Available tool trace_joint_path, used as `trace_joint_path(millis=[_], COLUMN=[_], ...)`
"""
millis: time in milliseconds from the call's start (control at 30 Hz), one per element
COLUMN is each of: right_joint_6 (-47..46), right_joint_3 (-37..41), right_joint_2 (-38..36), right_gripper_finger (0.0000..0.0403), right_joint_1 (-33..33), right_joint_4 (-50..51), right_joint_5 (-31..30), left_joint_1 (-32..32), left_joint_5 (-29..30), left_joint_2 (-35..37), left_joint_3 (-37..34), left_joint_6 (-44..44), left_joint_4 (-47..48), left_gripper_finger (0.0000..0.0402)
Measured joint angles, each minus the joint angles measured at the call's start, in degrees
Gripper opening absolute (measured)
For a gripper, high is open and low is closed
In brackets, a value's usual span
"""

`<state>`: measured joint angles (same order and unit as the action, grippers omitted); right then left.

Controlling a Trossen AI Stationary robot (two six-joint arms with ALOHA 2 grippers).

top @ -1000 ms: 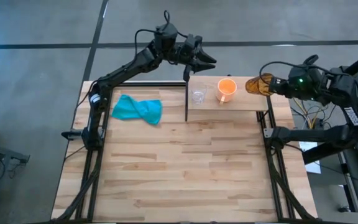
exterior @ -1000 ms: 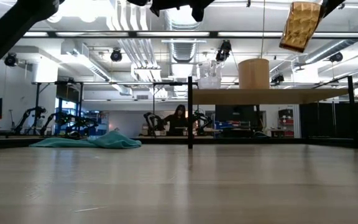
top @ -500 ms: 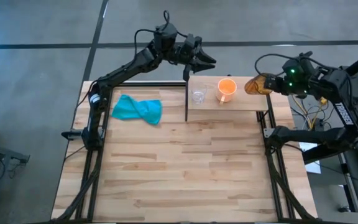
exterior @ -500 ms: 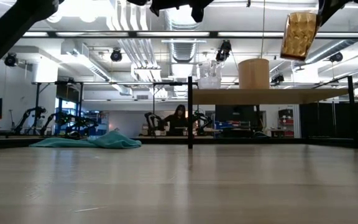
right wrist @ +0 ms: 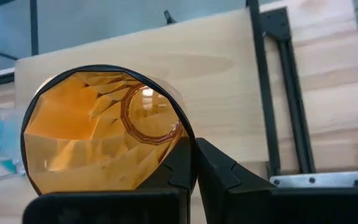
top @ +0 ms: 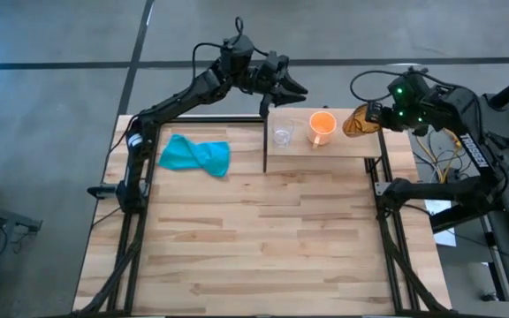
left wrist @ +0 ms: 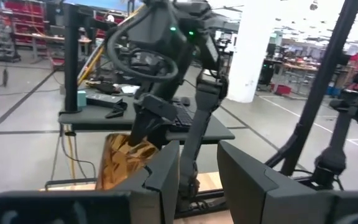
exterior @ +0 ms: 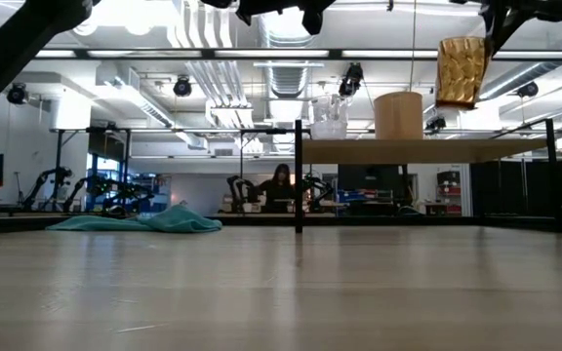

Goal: Stack small to large cups/mugs on shelf
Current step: Put the brown glass on the shelf

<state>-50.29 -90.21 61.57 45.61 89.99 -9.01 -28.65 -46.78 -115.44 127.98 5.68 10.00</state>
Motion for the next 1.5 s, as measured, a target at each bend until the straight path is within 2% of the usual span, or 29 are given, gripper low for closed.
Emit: trace_joint_path(millis=[633,833,1500], right_joint_6=[0.88,1.11,10.33], right_joint_3=[0.06,2.41,3.61], right_joint_2=[2.66,2.77,9.72], right_gripper_finger=[0.0009,0.0009,0.0009], right_joint_1=[7.28,9.59,13.26], right_joint_4=[0.01,0.07,0.01], right_joint_5=[5.46,9.09,8.19], left_joint_1=[0.58,0.59,0.64], left_joint_5=[-4.38,-4.64,-4.91], left_joint_2=[0.2,0.31,0.31], left_joint_3=[-0.42,-0.5,-0.85], left_joint_6=[0.15,0.07,0.13], left_joint_4=[0.02,0.0,0.0], left_gripper_finger=[0.0095,0.0095,0.0095])
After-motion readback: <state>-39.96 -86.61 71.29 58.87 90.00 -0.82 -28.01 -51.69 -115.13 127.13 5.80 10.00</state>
